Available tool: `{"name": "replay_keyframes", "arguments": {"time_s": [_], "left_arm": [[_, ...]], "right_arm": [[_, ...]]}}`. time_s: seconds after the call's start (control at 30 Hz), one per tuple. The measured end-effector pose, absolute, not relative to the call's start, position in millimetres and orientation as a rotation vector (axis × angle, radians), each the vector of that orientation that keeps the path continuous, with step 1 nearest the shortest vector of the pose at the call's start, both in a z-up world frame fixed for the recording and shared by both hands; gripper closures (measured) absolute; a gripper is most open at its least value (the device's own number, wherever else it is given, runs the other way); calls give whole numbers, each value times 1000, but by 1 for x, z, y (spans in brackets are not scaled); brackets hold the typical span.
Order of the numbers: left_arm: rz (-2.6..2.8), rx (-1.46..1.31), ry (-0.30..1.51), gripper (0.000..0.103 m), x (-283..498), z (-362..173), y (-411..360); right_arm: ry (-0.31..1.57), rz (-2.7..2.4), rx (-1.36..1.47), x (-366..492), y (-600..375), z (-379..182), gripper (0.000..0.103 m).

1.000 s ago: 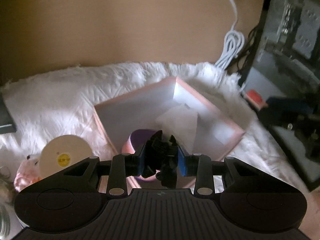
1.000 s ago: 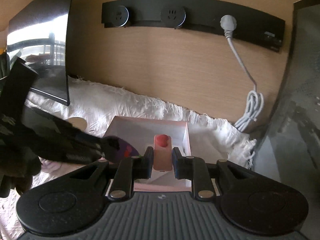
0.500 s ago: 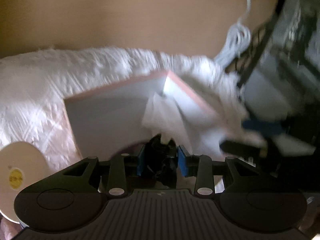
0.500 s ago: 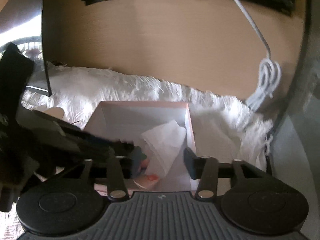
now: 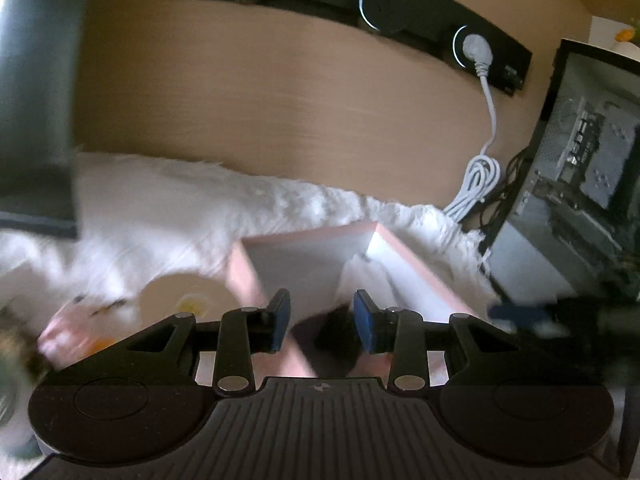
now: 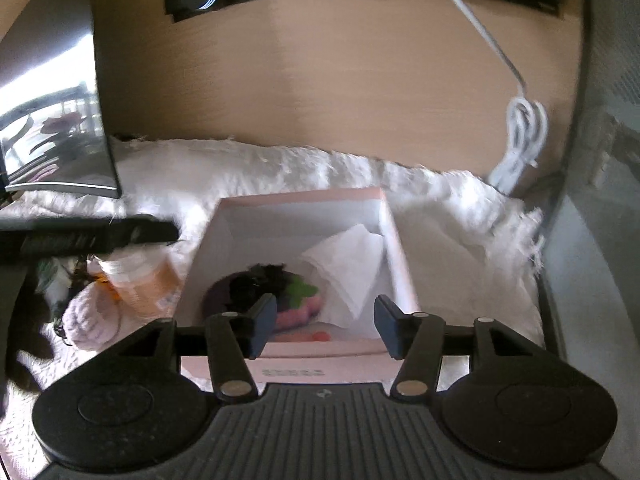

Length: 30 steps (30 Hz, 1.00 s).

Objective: Organize soft objects

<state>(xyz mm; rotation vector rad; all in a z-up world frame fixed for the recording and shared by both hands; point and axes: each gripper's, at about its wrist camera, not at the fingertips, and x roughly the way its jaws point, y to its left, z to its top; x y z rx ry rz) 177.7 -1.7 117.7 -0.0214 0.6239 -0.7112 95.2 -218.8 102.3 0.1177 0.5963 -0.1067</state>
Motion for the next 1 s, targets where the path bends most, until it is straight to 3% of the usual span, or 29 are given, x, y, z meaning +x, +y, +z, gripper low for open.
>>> {"name": "replay_keyframes", "arguments": {"time_s": [0.2,0.47,0.63,1.0], "left_arm": [[-561,27,647,64,128,89,66],[-327,-106,720,64,134,64,141],[-278,-189,730,64,149,57,152],[-272,-91,789,64,190,33,125]], "right_arm": [[598,-6,61,109,-167,110,48],[647,159,-79,105,-86,90,48],[682,205,-130,95,-63,76,48],[728,209,-170,85,-66,62,48]]}}
